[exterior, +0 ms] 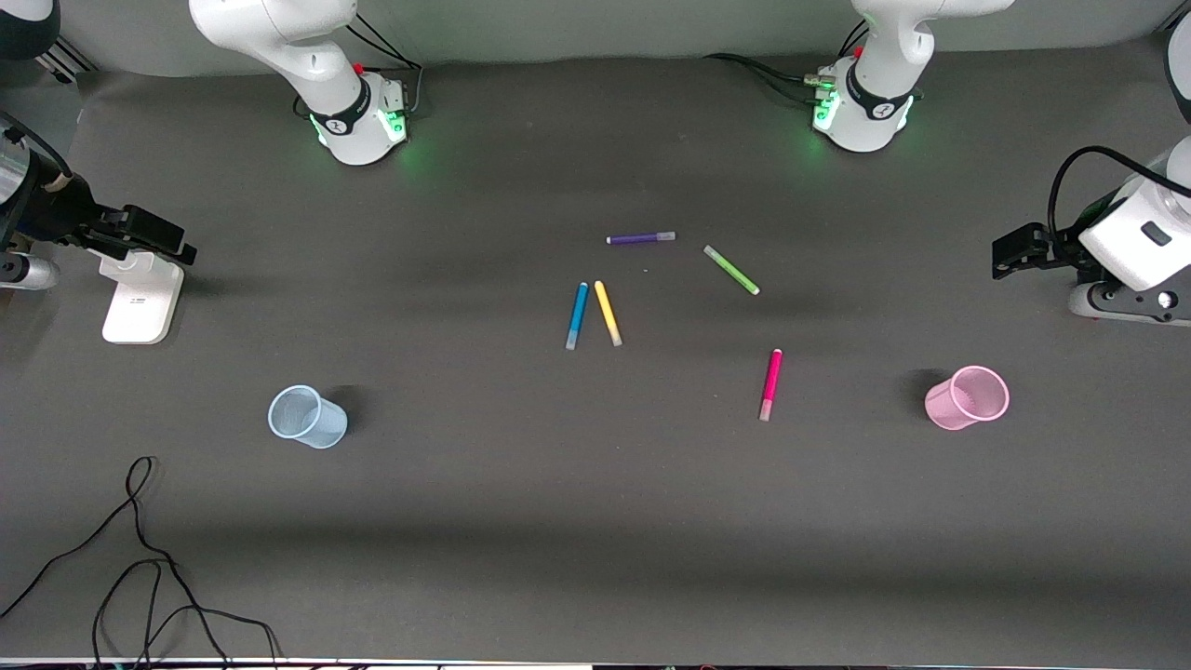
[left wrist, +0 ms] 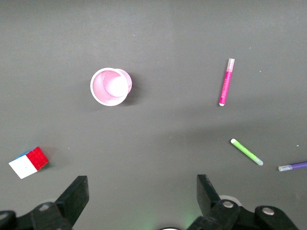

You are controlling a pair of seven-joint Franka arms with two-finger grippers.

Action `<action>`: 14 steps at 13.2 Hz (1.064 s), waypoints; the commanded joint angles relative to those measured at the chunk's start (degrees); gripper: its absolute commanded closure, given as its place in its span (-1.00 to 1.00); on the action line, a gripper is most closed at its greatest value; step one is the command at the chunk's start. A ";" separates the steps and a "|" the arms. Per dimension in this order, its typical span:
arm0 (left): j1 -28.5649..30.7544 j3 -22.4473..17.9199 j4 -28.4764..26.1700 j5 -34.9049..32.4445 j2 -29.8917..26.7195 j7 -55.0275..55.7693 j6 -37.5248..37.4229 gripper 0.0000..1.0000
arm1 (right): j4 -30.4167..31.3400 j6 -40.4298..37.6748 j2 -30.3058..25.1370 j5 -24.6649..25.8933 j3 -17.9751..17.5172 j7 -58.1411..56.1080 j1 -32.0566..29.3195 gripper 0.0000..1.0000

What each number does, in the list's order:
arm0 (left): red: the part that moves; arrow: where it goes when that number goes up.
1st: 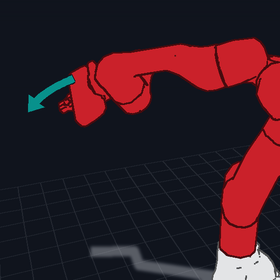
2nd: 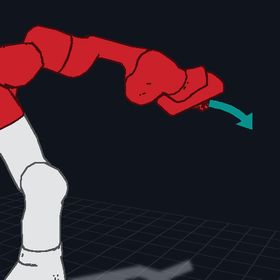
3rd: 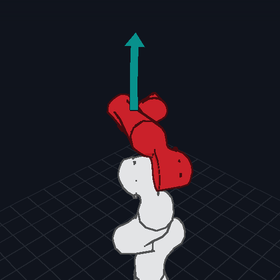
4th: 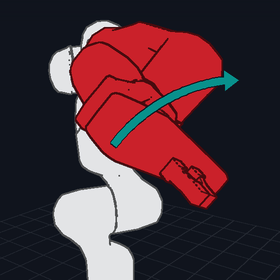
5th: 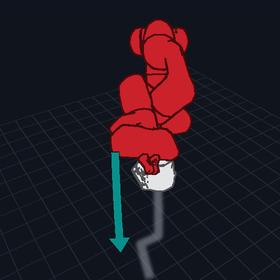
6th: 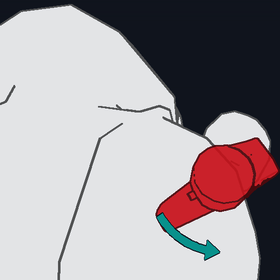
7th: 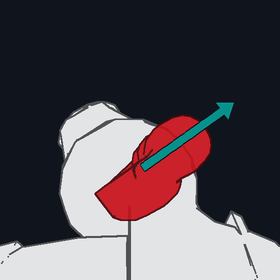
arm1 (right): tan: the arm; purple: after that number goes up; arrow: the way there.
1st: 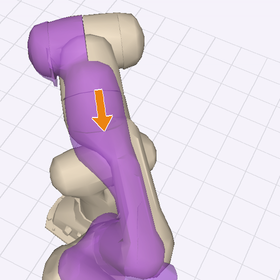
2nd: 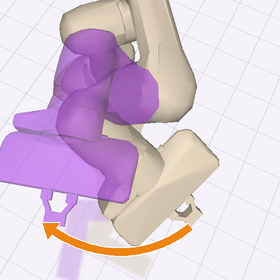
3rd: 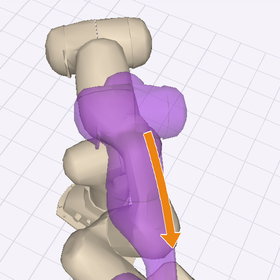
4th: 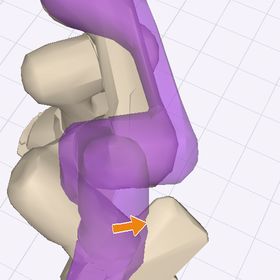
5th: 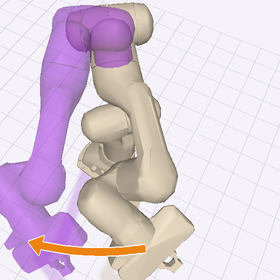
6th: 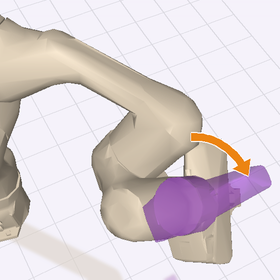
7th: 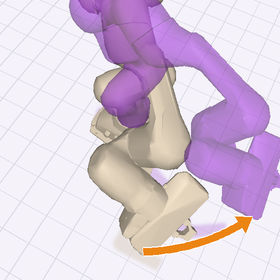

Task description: Place pink and blue markers in matching cups

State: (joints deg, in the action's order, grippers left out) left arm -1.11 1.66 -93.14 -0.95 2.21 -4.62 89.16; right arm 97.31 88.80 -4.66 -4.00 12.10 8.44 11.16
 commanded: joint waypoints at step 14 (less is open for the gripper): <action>-2.32 7.37 0.24 2.18 3.05 -6.28 5.22 -0.99 | -3.70 -7.24 7.02 -1.80 -1.82 9.90 4.82 -1.00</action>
State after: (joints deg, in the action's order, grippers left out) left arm -2.57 6.46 -93.19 0.74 3.57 -10.05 92.22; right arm 96.40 83.08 -0.09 -4.90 10.06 13.79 13.84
